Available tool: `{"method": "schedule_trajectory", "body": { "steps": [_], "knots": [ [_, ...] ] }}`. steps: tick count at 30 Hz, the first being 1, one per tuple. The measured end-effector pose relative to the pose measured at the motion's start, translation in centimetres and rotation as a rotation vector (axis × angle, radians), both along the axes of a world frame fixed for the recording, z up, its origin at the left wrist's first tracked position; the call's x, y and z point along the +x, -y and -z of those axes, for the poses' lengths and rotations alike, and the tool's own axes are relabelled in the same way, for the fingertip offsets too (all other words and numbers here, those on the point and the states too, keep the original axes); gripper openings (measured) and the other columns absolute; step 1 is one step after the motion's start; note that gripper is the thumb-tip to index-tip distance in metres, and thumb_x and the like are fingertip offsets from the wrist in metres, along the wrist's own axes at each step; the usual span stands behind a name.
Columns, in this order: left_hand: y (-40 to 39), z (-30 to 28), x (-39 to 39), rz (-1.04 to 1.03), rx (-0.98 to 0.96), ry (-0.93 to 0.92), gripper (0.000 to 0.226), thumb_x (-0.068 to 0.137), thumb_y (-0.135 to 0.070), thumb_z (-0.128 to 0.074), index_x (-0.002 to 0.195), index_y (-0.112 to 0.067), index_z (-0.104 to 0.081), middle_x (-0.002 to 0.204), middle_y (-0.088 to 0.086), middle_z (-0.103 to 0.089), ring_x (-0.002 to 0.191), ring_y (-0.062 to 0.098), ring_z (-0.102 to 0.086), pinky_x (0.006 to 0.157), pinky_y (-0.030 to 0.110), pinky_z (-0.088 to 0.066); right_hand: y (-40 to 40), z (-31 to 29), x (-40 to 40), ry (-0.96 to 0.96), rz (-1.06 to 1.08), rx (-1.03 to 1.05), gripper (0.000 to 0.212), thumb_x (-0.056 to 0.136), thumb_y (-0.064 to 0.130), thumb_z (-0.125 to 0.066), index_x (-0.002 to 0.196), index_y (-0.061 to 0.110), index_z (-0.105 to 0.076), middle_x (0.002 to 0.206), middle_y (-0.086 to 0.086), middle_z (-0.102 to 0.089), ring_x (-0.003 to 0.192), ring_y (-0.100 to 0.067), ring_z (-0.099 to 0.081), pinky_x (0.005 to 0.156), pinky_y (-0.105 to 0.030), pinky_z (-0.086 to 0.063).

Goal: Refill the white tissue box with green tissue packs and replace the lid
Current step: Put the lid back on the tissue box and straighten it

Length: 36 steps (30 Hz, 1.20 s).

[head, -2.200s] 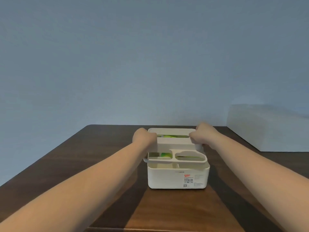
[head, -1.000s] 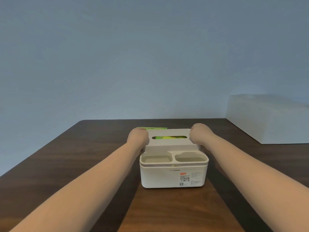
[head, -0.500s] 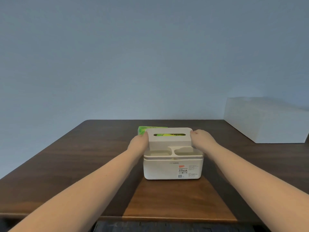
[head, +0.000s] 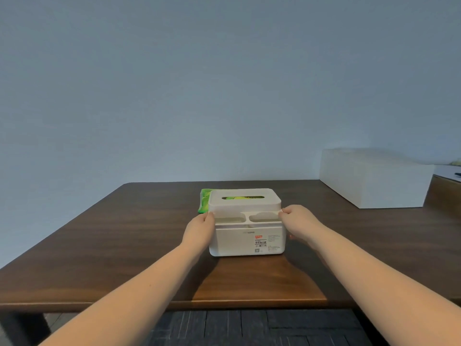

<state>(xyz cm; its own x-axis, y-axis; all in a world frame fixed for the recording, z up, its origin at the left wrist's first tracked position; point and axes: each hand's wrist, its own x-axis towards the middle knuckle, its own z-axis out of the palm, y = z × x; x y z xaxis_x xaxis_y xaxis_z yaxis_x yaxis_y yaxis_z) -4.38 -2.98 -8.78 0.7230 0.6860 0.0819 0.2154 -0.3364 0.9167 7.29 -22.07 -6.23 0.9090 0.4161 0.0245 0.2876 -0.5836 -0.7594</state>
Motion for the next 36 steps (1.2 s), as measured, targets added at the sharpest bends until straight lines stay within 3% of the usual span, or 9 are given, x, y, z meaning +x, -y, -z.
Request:
{"method": "schedule_trajectory", "body": {
  "steps": [4, 8, 12, 17, 21, 25, 27, 29, 36],
  "knots": [
    [-0.4, 0.2, 0.1, 0.013, -0.063, -0.020, 0.033, 0.099, -0.031, -0.033, 0.077, -0.019, -0.055, 0.086, 0.003, -0.056, 0.081, 0.021, -0.049, 0.068, 0.031, -0.037, -0.1, 0.1, -0.3, 0.009, 0.004, -0.012, 0.031, 0.100, 0.022, -0.033, 0.105, 0.010, -0.061, 0.088, -0.008, -0.061, 0.077, -0.022, -0.057, 0.067, -0.035, -0.052],
    [-0.7, 0.0, 0.0, 0.032, -0.129, -0.027, 0.033, 0.098, -0.032, -0.037, 0.102, -0.011, -0.062, 0.081, 0.001, -0.058, 0.069, 0.014, -0.050, 0.061, 0.027, -0.041, 0.0, 0.2, -0.2, 0.014, 0.009, -0.005, 0.034, 0.100, 0.023, -0.032, 0.114, 0.009, -0.060, 0.083, -0.004, -0.058, 0.074, -0.019, -0.055, 0.069, -0.034, -0.053],
    [-0.7, 0.7, 0.0, 0.034, -0.194, -0.030, 0.033, 0.088, -0.040, -0.045, 0.081, -0.016, -0.067, 0.101, 0.011, -0.072, 0.092, 0.029, -0.066, 0.091, 0.038, -0.054, 0.0, 0.6, -0.3, -0.035, 0.021, -0.044, 0.035, 0.100, 0.023, -0.034, 0.113, 0.005, -0.061, 0.108, -0.014, -0.065, 0.094, -0.026, -0.061, 0.082, -0.042, -0.059],
    [-0.5, 0.0, 0.1, 0.014, -0.161, -0.057, 0.029, 0.093, -0.027, -0.043, 0.082, -0.011, -0.064, 0.092, 0.010, -0.067, 0.086, 0.027, -0.062, 0.084, 0.037, -0.053, 0.0, 0.2, -0.5, -0.142, 0.046, -0.040, 0.033, 0.101, 0.022, -0.037, 0.123, 0.006, -0.055, 0.115, -0.010, -0.058, 0.099, -0.027, -0.055, 0.055, -0.031, -0.052],
    [-0.3, -0.4, -0.2, 0.000, -0.144, -0.091, 0.026, 0.091, -0.022, -0.043, 0.081, -0.009, -0.064, 0.099, 0.016, -0.069, 0.094, 0.032, -0.066, 0.095, 0.047, -0.053, 0.1, -0.1, -0.7, -0.228, 0.039, -0.015, 0.033, 0.099, 0.018, -0.037, 0.124, 0.004, -0.053, 0.093, -0.008, -0.053, 0.109, -0.034, -0.056, 0.048, -0.035, -0.057],
    [-0.5, -0.5, 0.0, -0.036, -0.031, -0.151, 0.026, 0.085, -0.022, -0.045, 0.069, -0.008, -0.059, 0.078, 0.013, -0.064, 0.073, 0.029, -0.059, 0.086, 0.045, -0.057, 0.2, -0.2, -0.8, -0.275, 0.051, 0.030, 0.025, 0.095, 0.011, -0.041, 0.114, 0.004, -0.056, 0.091, -0.011, -0.056, 0.095, -0.030, -0.059, 0.054, -0.039, -0.061],
    [-0.7, -0.9, 0.1, -0.073, 0.113, -0.205, 0.031, 0.083, -0.023, -0.049, 0.057, -0.009, -0.053, 0.064, 0.009, -0.061, 0.063, 0.028, -0.057, 0.068, 0.039, -0.057, 0.2, 0.1, -0.6, -0.300, 0.073, 0.083, 0.022, 0.092, 0.010, -0.045, 0.108, 0.002, -0.058, 0.091, -0.013, -0.060, 0.084, -0.028, -0.062, 0.058, -0.041, -0.063],
    [-0.6, -1.3, 0.2, -0.101, 0.284, -0.253, 0.031, 0.083, -0.022, -0.050, 0.055, -0.010, -0.048, 0.055, 0.005, -0.052, 0.055, 0.025, -0.048, 0.052, 0.028, -0.040, -0.2, 0.5, -0.3, -0.292, 0.106, 0.138, 0.018, 0.091, 0.011, -0.049, 0.102, 0.002, -0.060, 0.090, -0.014, -0.065, 0.080, -0.029, -0.067, 0.060, -0.044, -0.064],
    [0.6, -1.6, 2.0, -0.126, 0.475, -0.236, 0.035, 0.087, -0.022, -0.051, 0.055, -0.010, -0.045, 0.052, 0.001, -0.043, 0.053, 0.021, -0.041, 0.045, 0.026, -0.026, 0.3, 1.2, 1.6, -0.090, 0.197, 0.051, 0.012, 0.084, 0.000, -0.050, 0.084, 0.005, -0.061, 0.091, -0.015, -0.070, 0.081, -0.036, -0.071, 0.070, -0.045, -0.063]
  ]
}}
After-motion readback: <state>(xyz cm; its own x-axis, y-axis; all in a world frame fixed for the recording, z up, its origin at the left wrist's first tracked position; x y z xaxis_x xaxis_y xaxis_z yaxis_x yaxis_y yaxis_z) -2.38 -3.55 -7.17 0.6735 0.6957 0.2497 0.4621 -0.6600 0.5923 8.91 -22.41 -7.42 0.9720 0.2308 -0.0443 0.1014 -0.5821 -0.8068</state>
